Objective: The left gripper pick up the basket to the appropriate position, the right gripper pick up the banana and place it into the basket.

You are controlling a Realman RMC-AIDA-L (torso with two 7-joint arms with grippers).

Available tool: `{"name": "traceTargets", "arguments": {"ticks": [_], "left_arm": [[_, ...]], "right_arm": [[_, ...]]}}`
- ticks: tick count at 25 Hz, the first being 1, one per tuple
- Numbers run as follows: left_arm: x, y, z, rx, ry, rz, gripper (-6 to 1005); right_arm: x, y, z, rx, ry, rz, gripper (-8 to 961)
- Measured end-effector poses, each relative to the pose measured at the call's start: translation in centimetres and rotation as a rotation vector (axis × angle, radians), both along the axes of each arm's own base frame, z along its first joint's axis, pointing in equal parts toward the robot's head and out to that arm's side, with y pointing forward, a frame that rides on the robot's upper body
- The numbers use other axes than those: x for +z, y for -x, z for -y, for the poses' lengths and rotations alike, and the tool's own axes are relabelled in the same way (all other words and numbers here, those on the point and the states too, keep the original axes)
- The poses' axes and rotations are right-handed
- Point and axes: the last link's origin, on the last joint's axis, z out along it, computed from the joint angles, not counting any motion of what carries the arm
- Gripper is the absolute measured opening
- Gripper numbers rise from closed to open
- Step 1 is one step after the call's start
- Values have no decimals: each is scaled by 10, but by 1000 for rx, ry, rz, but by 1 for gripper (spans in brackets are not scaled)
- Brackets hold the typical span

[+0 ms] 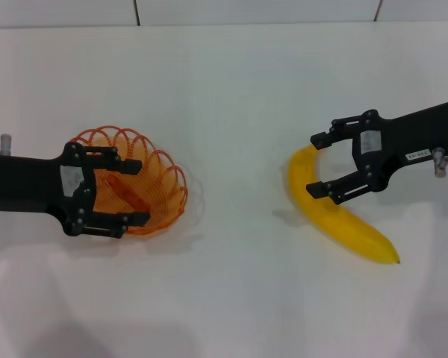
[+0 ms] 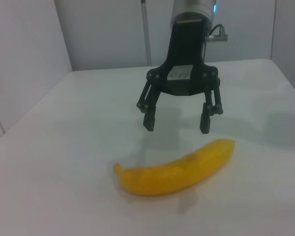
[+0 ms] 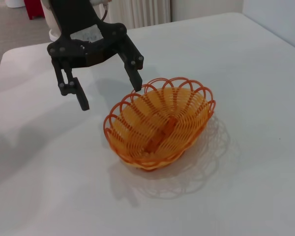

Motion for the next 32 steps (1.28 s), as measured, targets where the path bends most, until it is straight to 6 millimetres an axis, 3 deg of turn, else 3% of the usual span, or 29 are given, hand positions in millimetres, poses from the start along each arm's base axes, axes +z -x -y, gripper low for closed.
{"name": "traceTargets", "arguments": {"ticks": [12,17,21,26,32], "left_arm": [[9,-8,-7,73,-43,88,761],[51,-12,-24,274,-169,184,757],[85,-7,-43,467,-248,154,754],[94,-2,-58,576,-257,45,750],[79,6,-75,652,-267,-98,745]], "right_arm": [[-2,-1,1,-2,5,-3,891],[-2,-2,1,-7,5,-2,891],[-2,-1,1,-7,5,-3,891],[-3,-1,1,-8,6,-4,891],[-3,-1,1,-9,7,-5,890]]}}
